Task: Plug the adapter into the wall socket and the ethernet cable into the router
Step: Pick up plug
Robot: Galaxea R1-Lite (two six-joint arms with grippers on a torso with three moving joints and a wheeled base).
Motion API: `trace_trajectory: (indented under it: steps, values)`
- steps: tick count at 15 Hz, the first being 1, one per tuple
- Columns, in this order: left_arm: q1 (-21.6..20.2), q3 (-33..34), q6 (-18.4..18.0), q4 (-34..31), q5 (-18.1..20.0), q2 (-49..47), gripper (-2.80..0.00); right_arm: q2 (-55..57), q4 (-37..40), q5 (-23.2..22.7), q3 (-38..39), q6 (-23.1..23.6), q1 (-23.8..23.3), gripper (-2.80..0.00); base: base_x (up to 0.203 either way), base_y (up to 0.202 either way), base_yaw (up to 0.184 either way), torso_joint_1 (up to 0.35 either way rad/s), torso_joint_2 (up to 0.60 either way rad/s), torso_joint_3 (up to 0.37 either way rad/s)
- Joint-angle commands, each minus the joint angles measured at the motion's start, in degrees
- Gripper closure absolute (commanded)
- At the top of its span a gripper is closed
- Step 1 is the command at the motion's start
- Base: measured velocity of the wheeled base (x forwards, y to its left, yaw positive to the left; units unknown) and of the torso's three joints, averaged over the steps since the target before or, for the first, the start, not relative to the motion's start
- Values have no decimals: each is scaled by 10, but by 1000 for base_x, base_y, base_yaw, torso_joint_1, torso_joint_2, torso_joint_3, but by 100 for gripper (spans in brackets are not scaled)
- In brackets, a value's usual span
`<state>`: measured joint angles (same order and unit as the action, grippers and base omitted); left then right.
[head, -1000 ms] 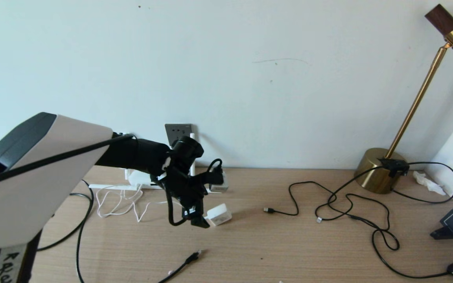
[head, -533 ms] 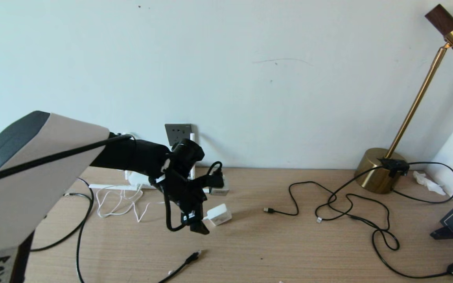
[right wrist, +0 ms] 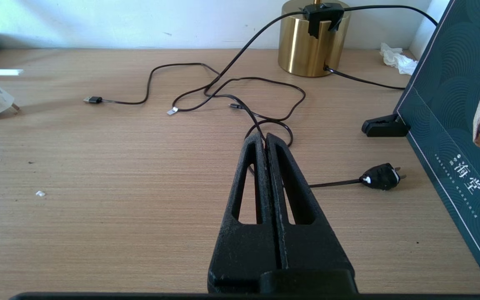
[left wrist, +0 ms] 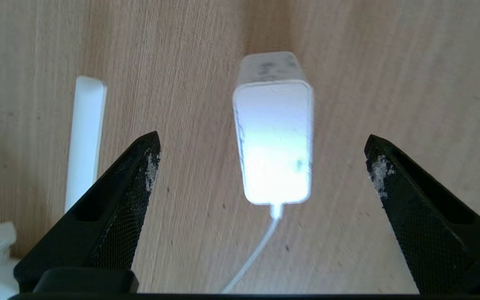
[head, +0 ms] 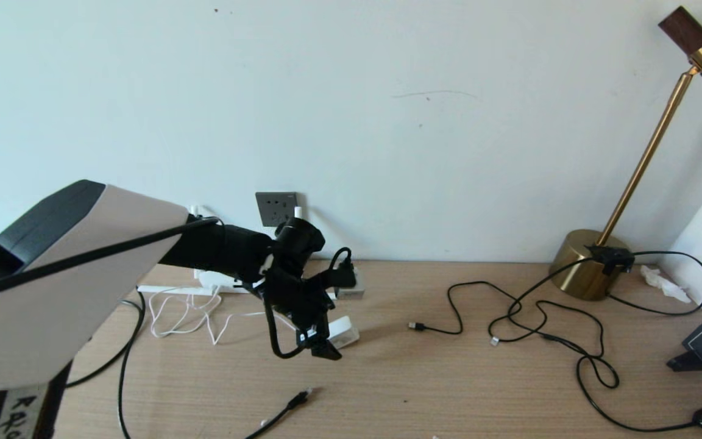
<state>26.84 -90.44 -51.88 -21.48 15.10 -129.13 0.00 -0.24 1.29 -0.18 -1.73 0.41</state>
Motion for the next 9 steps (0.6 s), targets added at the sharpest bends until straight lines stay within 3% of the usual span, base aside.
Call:
trace_trajectory:
  steps: [1,4,5,9]
  values:
    - [-1,-10,-3,0,1,-21,-280,1,0,0,0,0,0,0,0,0,0,0,0,0]
    - [-1,-14,-4,-3,1,-22,-280,1,0,0,0,0,0,0,0,0,0,0,0,0]
    - [-1,-14,-4,-5,1,-20,0,1,0,0,0,1,0,0,0,0,0,0,0,0]
    - [0,-13,-6,-4,1,-17,0,1,0,0,0,0,0,0,0,0,0,0,0,0]
